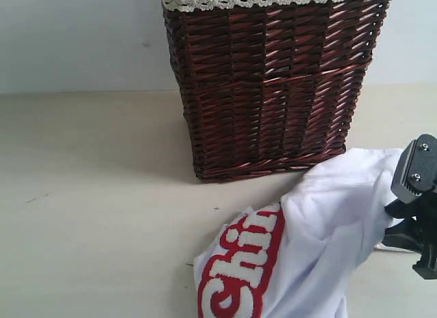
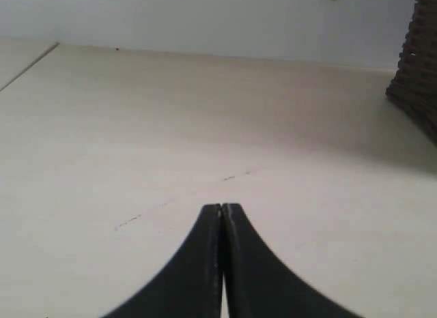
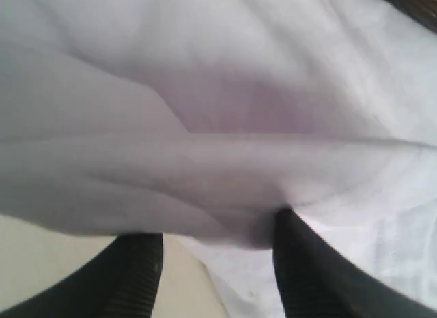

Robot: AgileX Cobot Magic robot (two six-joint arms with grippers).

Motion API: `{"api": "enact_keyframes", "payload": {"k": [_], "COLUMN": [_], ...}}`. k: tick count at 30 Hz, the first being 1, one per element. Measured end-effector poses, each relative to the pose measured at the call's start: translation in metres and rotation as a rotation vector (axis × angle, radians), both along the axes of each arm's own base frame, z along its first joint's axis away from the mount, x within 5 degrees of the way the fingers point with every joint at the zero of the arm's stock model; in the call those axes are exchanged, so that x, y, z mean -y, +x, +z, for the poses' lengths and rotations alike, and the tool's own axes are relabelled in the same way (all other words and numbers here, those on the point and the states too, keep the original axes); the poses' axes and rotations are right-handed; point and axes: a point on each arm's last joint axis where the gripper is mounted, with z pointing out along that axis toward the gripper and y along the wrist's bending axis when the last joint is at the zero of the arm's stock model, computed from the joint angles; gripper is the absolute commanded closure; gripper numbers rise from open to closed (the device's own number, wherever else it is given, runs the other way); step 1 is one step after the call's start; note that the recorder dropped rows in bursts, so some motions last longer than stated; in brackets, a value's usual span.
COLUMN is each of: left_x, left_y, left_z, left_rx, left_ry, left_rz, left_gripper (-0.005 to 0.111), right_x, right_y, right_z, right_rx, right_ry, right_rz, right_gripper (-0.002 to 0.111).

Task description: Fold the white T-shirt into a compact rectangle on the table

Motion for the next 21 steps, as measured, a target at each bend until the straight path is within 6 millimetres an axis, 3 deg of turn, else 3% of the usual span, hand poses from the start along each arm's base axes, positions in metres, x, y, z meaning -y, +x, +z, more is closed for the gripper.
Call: {"api": "enact_keyframes", "payload": {"k": [3, 8, 12, 16, 18, 19, 21], "left_x": [0.000, 0.000, 0.000, 0.000, 0.000, 0.000, 0.000], "left_y": [0.000, 0.000, 0.000, 0.000, 0.000, 0.000, 0.000], "left_z": [0.000, 0.000, 0.000, 0.000, 0.000, 0.000, 0.000], "left_rx": [0.000, 0.000, 0.000, 0.000, 0.000, 0.000, 0.000], "left_ry": [0.000, 0.000, 0.000, 0.000, 0.000, 0.000, 0.000], "left_rz": [0.000, 0.000, 0.000, 0.000, 0.000, 0.000, 0.000], "left_gripper": [0.107, 0.107, 0.107, 0.107, 0.107, 0.107, 0.107], "right_x": [-0.002, -0.001, -0.001, 0.000, 0.001, 0.000, 0.000], "right_y": [0.002, 0.008, 0.017, 0.024, 0.018, 0.009, -0.011], "right_z": [-0.006, -0.011, -0.006, 0.021, 0.046, 0.062, 0.077], "right_rx": [-0.031, -0.051, -0.023, 0.092, 0.184, 0.208, 0.115], "right_ry": [0.044, 0.068, 0.106, 0.072, -0.022, -0.100, -0.185], "right_rz": [-0.037, -0.067, -0.123, -0.086, 0.043, 0.201, 0.435], "right_gripper": [0.070, 0.106, 0.108, 0.108, 0.108, 0.108, 0.108]}}
